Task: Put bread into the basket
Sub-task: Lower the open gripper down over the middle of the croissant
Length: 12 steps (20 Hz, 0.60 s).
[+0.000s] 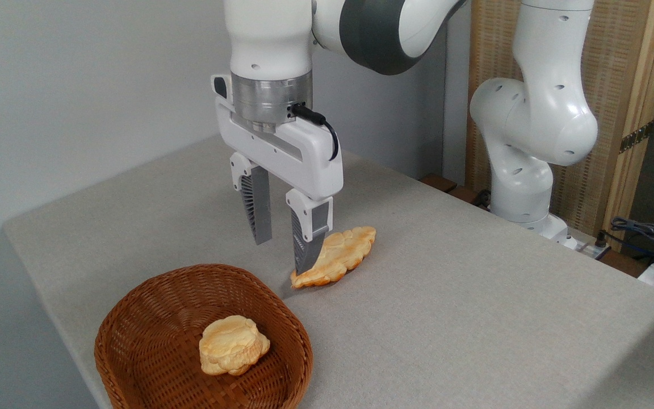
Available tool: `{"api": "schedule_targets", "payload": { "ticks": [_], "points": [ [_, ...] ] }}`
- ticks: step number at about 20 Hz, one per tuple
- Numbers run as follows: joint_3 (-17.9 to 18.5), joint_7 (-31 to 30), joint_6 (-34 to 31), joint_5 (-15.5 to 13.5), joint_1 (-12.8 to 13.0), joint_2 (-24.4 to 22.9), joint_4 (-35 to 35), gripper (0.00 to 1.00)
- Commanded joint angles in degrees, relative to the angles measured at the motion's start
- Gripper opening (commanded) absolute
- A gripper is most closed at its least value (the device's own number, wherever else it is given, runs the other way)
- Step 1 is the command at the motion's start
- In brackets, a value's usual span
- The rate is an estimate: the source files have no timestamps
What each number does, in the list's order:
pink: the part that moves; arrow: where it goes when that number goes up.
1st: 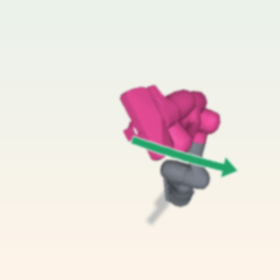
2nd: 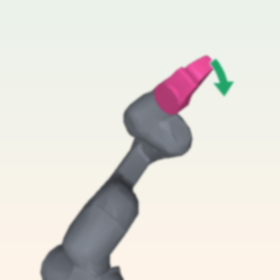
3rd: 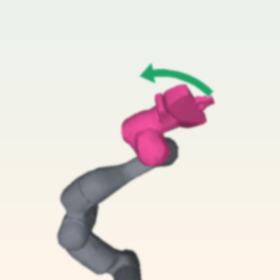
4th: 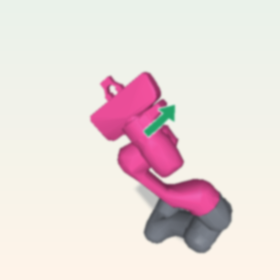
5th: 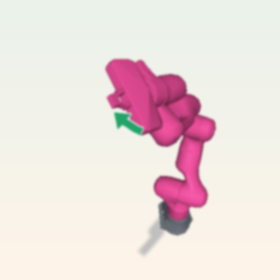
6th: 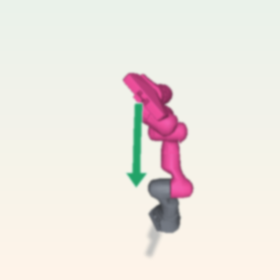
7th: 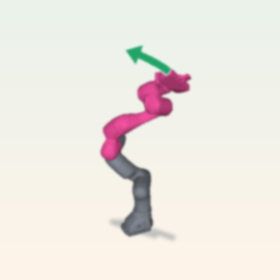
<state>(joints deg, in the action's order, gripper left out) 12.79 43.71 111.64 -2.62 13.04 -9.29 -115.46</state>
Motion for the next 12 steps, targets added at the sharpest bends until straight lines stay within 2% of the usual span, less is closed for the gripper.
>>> {"api": "schedule_targets", "payload": {
  "ticks": [1,6,8,12],
  "points": [
    [0.0,0.1,-1.1,-0.3,0.6,-2.5,-4.7,1.0],
    [0.0,-0.3,-1.1,-0.3,3.1,-4.1,-10.8,1.0],
    [0.0,-0.4,-1.1,-0.4,4.4,-3.8,-11.7,1.0],
    [0.0,-0.4,-1.1,-0.8,5.3,-2.8,-12.8,1.0]
  ]
}}
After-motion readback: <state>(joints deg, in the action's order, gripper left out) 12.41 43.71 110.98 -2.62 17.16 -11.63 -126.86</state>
